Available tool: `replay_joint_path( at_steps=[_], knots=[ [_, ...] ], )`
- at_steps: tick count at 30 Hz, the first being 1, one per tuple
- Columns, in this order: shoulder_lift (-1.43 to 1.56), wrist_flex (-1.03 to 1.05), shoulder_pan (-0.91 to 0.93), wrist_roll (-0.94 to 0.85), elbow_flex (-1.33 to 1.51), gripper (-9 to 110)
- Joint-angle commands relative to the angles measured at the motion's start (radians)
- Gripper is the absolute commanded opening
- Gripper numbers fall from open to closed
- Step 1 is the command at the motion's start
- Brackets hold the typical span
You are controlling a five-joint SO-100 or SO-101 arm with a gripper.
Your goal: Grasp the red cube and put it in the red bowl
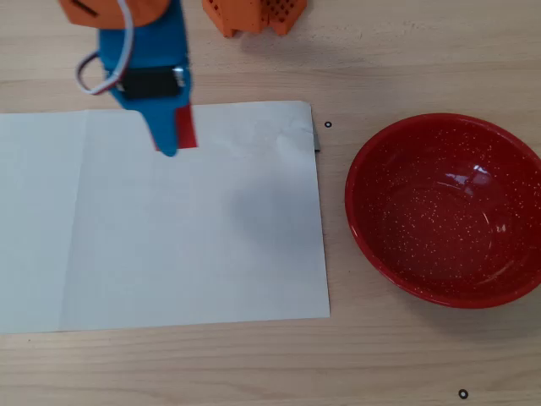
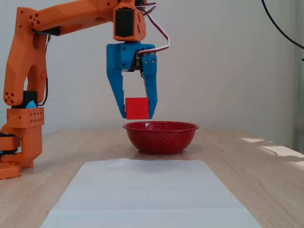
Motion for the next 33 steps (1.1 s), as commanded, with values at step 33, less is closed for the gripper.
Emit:
replay_joint_path(
  at_steps=[33],
  knots=[
    [0.005, -0.644, 0.764, -0.43, 0.04, 10]
  ],
)
